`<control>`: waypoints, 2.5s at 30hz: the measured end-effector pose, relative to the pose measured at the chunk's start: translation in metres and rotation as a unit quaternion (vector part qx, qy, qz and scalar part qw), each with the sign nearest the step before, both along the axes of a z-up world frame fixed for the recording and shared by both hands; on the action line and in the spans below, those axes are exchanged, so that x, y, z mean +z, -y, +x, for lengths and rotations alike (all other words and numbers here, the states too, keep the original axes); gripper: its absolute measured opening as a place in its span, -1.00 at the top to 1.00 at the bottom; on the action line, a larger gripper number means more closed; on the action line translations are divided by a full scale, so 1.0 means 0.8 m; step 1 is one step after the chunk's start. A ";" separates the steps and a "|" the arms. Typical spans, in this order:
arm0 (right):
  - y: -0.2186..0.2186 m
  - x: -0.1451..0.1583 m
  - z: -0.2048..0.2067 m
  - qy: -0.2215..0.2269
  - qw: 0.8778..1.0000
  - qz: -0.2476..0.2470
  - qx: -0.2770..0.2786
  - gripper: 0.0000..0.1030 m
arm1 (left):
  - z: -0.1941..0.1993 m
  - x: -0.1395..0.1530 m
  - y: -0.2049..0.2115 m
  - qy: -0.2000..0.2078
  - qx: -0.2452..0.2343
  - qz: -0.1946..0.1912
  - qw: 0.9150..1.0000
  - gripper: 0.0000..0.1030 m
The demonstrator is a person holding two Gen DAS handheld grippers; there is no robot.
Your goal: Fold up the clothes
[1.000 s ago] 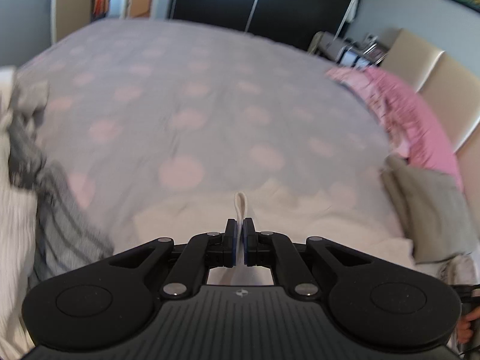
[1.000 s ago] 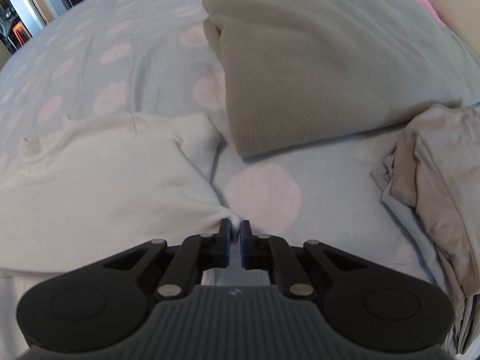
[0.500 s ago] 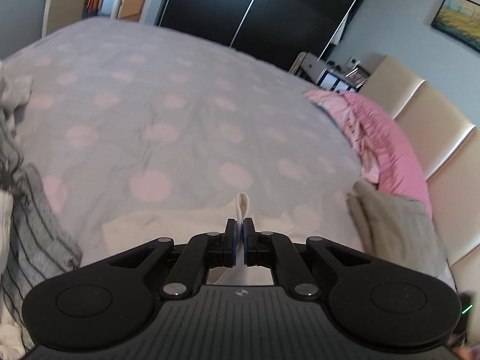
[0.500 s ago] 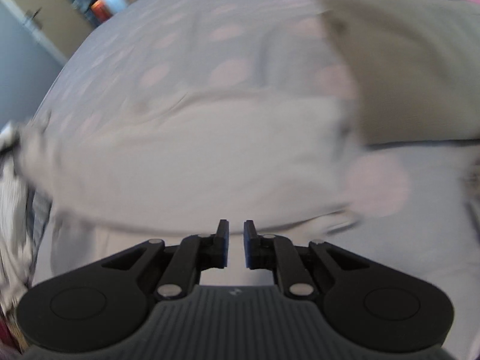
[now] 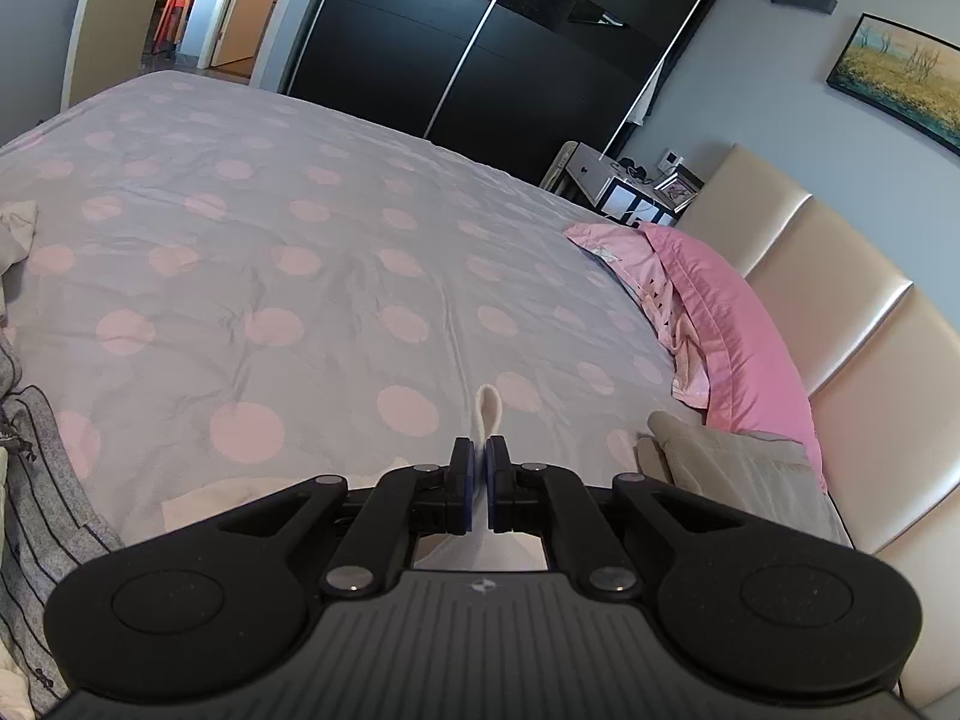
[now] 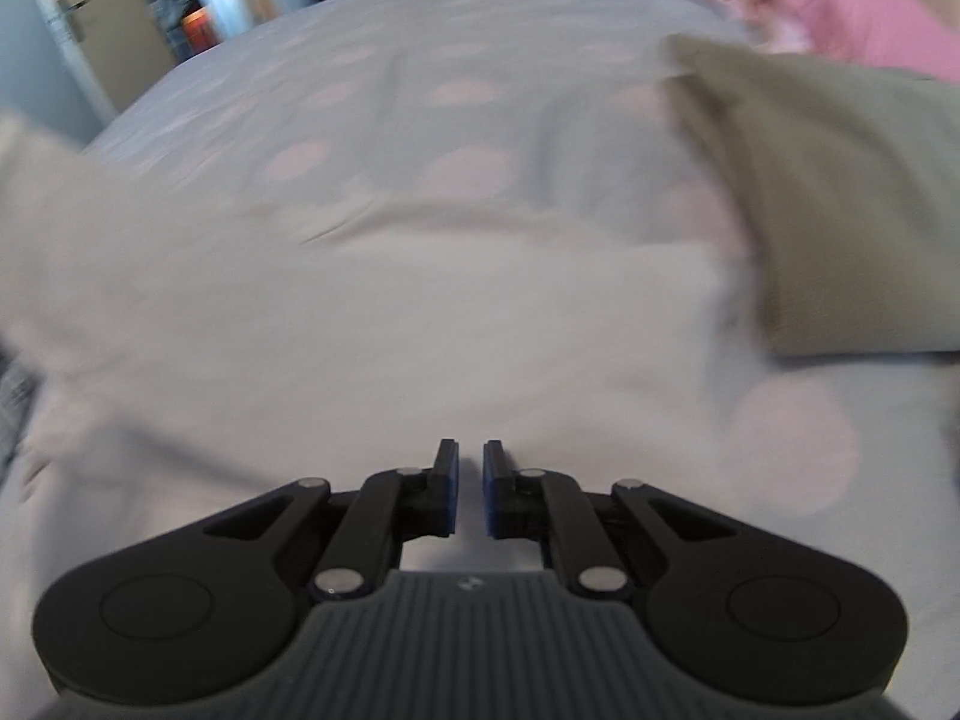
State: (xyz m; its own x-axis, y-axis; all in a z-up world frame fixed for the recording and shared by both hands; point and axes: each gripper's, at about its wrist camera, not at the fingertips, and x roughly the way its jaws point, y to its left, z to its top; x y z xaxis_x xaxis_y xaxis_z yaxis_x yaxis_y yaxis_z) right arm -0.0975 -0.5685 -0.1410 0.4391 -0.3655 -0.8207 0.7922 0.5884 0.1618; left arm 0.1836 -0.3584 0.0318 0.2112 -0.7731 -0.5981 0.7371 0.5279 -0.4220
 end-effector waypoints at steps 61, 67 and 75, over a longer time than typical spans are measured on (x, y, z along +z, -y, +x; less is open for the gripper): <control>0.023 0.017 -0.088 -0.027 0.997 0.064 -0.033 0.73 | -0.044 -0.232 0.043 -0.090 0.010 0.168 0.982 0.90; 0.024 0.019 -0.088 -0.004 0.997 0.071 -0.023 0.73 | -0.050 -0.173 0.050 -0.041 -0.012 0.124 0.991 0.91; -0.011 0.004 -0.040 0.022 0.998 0.055 0.036 0.73 | -0.059 -0.027 0.071 -0.006 -0.059 0.003 0.998 0.91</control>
State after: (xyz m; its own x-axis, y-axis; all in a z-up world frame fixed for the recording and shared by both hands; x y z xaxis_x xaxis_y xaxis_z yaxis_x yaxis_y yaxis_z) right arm -0.1296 -0.5601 -0.1378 0.4970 -0.2400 -0.8339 0.7390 0.6208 0.2618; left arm 0.1363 -0.4156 0.0102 0.1116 -0.7888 -0.6044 0.7896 0.4397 -0.4281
